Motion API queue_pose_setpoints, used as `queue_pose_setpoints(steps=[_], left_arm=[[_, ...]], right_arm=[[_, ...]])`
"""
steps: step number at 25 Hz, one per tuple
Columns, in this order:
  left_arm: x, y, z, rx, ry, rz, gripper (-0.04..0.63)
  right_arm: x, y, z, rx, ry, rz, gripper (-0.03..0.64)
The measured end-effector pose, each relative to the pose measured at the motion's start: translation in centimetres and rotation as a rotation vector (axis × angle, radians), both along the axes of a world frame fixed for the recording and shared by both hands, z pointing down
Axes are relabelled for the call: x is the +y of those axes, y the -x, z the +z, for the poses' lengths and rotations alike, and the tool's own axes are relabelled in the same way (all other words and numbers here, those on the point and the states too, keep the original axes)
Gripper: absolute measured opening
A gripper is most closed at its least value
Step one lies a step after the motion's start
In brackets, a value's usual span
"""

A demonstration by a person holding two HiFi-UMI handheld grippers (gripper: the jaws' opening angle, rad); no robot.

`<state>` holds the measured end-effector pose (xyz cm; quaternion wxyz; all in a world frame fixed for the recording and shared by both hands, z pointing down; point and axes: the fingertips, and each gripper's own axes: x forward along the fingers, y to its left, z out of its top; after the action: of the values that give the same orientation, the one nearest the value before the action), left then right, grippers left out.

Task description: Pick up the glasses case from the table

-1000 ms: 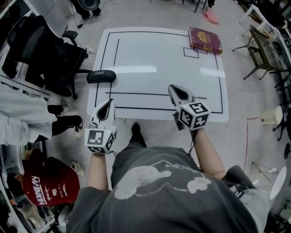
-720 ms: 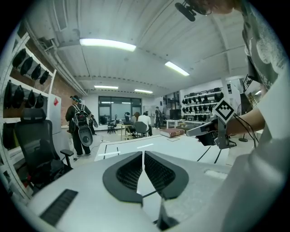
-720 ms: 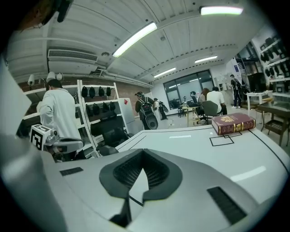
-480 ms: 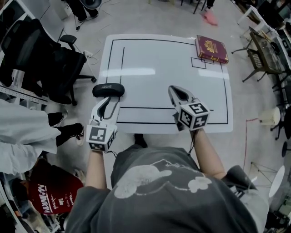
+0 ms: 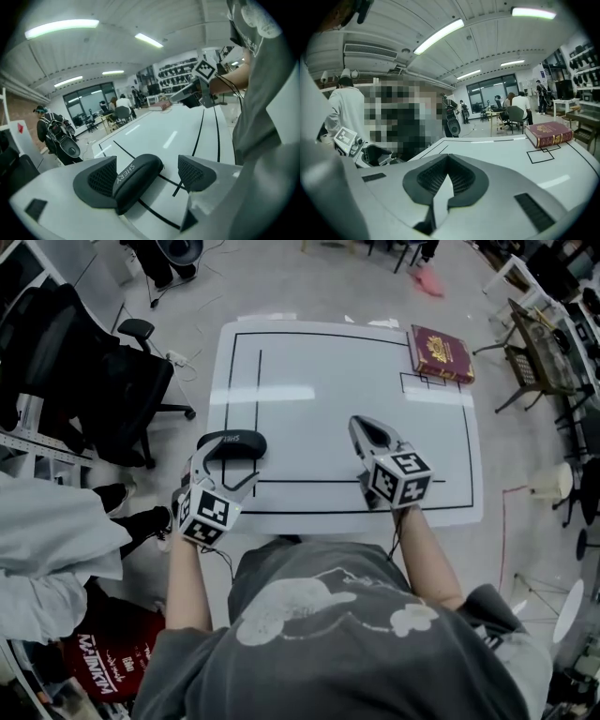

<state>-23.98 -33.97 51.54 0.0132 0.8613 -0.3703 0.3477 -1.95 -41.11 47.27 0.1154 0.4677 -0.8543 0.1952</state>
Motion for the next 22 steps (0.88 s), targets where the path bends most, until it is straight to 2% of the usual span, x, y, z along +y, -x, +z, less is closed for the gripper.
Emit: queue_pose_setpoints(steps=[4, 11, 16, 22], left_arm=[[-1.2, 0.9, 2.4, -0.131, 0.062, 0.099, 0.408], [-3.1, 2.4, 6.1, -0.297, 0.164, 0.234, 0.411], [-3.3, 2.7, 8.2, -0.336, 0.266, 0.305, 0.411], [-4.5, 2.9, 8.8, -0.363, 0.279, 0.323, 0.410]], right_arm=[[-1.6, 1.0, 0.0, -0.005, -0.002, 0.015, 0.000], [-3.5, 2.6, 0.9, 0.005, 0.009, 0.023, 0.000], [-4.2, 2.7, 1.8, 0.020, 0.031, 0.030, 0.000], [-5.0, 2.2, 2.5, 0.024, 0.048, 0.045, 0.000]])
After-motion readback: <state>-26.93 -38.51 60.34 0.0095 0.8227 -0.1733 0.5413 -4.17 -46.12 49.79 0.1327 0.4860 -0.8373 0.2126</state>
